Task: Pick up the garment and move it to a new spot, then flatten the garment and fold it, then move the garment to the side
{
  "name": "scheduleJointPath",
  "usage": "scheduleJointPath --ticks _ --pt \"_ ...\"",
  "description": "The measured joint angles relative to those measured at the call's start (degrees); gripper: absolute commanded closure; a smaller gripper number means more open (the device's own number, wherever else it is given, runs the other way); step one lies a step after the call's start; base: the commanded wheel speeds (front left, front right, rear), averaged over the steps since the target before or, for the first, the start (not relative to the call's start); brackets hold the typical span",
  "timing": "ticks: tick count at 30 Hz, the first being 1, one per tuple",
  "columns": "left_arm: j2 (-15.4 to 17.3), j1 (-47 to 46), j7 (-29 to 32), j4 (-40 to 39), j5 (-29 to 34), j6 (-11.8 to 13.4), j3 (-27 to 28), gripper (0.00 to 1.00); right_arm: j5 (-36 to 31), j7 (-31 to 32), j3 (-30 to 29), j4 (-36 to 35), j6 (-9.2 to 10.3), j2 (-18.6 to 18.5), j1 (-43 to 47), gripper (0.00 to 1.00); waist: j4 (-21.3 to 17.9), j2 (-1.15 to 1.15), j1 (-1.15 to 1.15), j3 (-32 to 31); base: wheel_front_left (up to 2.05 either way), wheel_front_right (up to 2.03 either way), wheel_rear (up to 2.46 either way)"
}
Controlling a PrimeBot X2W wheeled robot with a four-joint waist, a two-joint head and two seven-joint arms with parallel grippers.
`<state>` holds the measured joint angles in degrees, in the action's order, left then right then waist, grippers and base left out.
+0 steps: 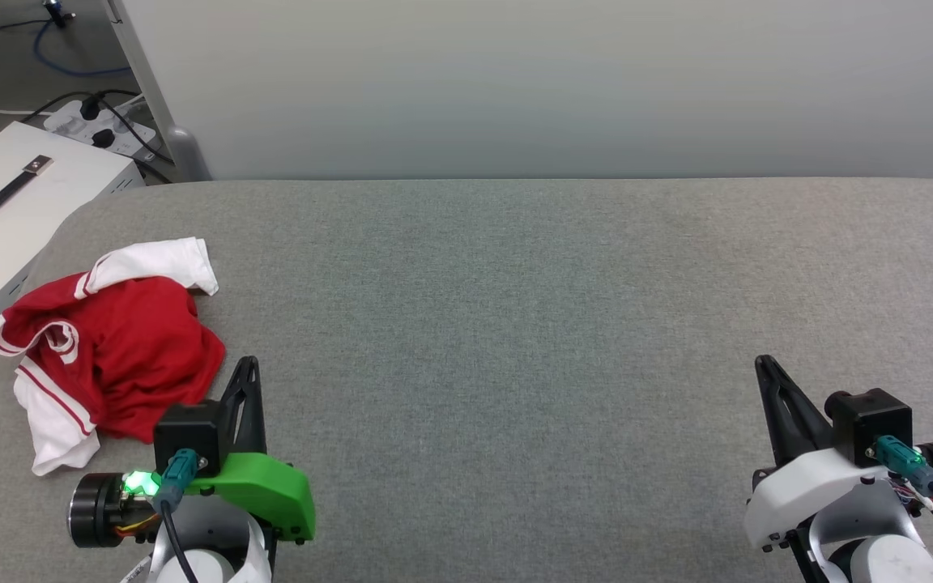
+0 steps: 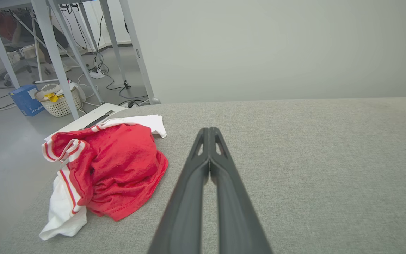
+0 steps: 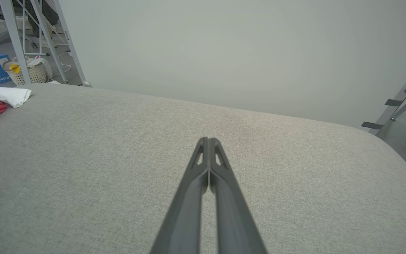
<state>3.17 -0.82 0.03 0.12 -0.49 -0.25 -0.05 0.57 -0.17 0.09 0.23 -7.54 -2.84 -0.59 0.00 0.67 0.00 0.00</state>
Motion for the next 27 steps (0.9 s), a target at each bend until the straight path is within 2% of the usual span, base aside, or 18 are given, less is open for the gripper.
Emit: scheduleJointPath --ticks 7,8,27 --pt "0.0 0.0 0.0 0.0 0.0 0.0 0.0 1.00 0.0 0.0 0.0 0.0 0.00 0.0 0.0 1.00 0.0 0.00 0.00 0.0 0.00 0.00 0.00" --pt "0.0 0.0 0.0 0.0 0.0 0.0 0.0 0.00 0.0 0.0 0.0 0.0 0.00 0.0 0.0 0.00 0.0 0.00 0.00 0.0 0.00 0.00 0.00" --pt "0.0 0.0 -1.3 1.2 -1.1 0.0 0.0 0.00 1.0 -1.3 -0.9 0.7 0.00 0.0 0.0 0.00 -0.1 0.00 0.00 0.1 0.00 0.00 0.00"
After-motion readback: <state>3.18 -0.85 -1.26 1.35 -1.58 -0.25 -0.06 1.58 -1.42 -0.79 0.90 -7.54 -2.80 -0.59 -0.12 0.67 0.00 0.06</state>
